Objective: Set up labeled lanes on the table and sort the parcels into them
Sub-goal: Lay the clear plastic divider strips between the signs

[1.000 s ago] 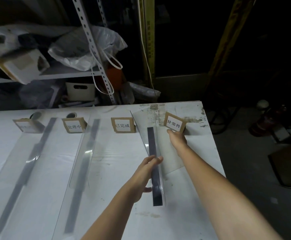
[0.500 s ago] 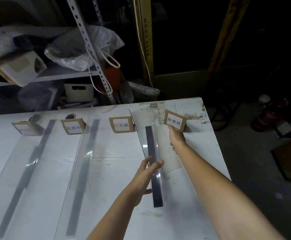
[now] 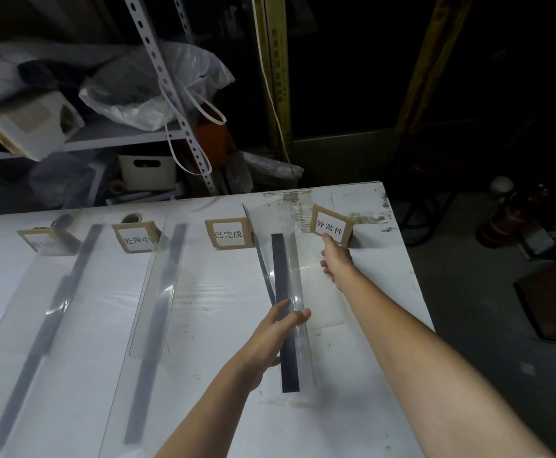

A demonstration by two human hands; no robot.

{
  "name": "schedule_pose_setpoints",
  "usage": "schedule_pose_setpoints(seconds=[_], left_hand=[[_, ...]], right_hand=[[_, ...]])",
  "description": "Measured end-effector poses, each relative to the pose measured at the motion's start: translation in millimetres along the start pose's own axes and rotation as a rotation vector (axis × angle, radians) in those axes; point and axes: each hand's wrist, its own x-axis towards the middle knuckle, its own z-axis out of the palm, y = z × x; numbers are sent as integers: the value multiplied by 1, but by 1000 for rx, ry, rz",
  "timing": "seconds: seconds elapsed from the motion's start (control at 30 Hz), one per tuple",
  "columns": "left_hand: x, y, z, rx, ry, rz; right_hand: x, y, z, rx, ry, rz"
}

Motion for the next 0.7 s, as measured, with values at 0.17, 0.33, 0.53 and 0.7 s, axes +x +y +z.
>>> schedule_pose_setpoints(seconds=[0.17, 0.33, 0.53, 0.7], left_hand=[[-7, -5, -3, 37, -2, -6], [-12, -7, -6, 50, 0, -49], [-14, -1, -6, 4, 18, -8], [-18, 3, -8, -27, 19, -5]], right_hand=[[-16, -14, 8, 26, -90, -7], [-35, -28, 25, -131, -204, -118], [-54, -24, 53, -351, -292, -289], [-53, -16, 68, -405, -251, -359]])
